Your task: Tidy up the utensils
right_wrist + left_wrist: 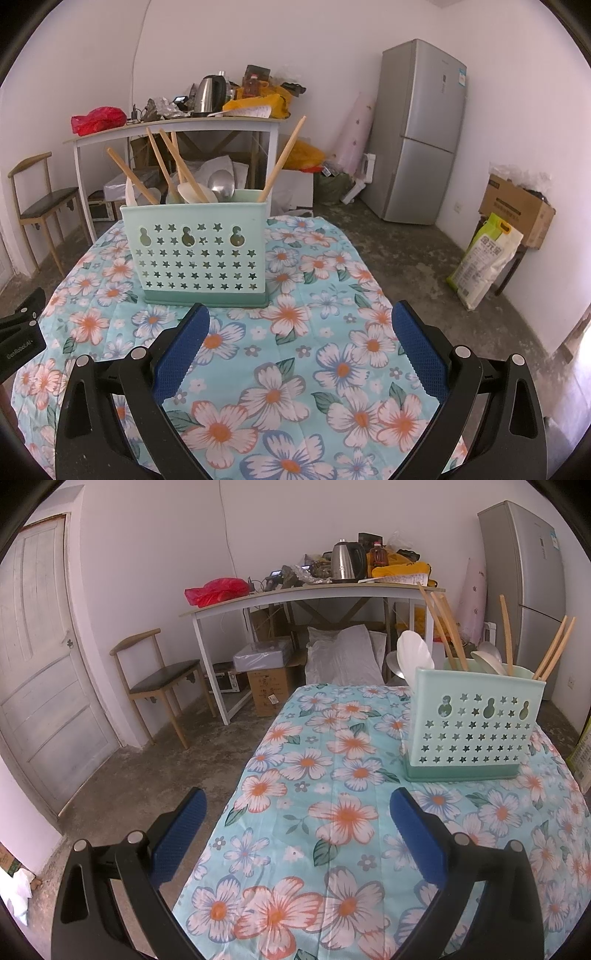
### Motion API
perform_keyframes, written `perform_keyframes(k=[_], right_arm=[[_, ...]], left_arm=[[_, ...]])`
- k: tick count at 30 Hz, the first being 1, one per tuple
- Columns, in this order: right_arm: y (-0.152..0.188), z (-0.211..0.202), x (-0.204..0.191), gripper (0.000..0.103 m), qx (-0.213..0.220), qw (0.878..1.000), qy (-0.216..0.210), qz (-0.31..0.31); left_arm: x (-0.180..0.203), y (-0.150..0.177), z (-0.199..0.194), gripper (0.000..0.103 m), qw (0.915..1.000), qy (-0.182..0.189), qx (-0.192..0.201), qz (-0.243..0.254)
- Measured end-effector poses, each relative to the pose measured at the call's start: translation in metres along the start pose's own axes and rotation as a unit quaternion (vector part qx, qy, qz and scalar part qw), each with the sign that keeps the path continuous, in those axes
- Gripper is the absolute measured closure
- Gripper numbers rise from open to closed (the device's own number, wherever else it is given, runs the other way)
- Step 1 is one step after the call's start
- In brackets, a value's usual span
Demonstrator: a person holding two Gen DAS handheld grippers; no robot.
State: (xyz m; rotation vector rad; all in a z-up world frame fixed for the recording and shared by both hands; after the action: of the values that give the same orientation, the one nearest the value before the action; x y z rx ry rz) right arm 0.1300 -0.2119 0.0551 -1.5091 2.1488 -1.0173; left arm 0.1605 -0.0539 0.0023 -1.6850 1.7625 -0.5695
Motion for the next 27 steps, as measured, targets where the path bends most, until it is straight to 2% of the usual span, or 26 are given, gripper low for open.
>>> perform_keyframes(k=[27], right_arm=[[-0.0006, -0.0034, -0.0002, 0.008, 0.002, 1.000, -0.001, 0.001]], left_arm=[[0.0046, 0.0057, -0.0045, 0.006, 1.0000, 0.003, 0.000, 0.000]])
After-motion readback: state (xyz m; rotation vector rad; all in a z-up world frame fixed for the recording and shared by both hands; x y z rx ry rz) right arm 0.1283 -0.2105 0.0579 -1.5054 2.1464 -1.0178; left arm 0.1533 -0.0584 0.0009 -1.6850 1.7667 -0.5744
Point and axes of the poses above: each gripper's, at about its wrist camera, not at the fingertips, and z roughly the way its jaws point, x to its right, y to its underside, the point moved 3 cm from there along z, roughly the way its jaws point, and after that the axes turned 13 degrees about -x, right-handed, at the moved point
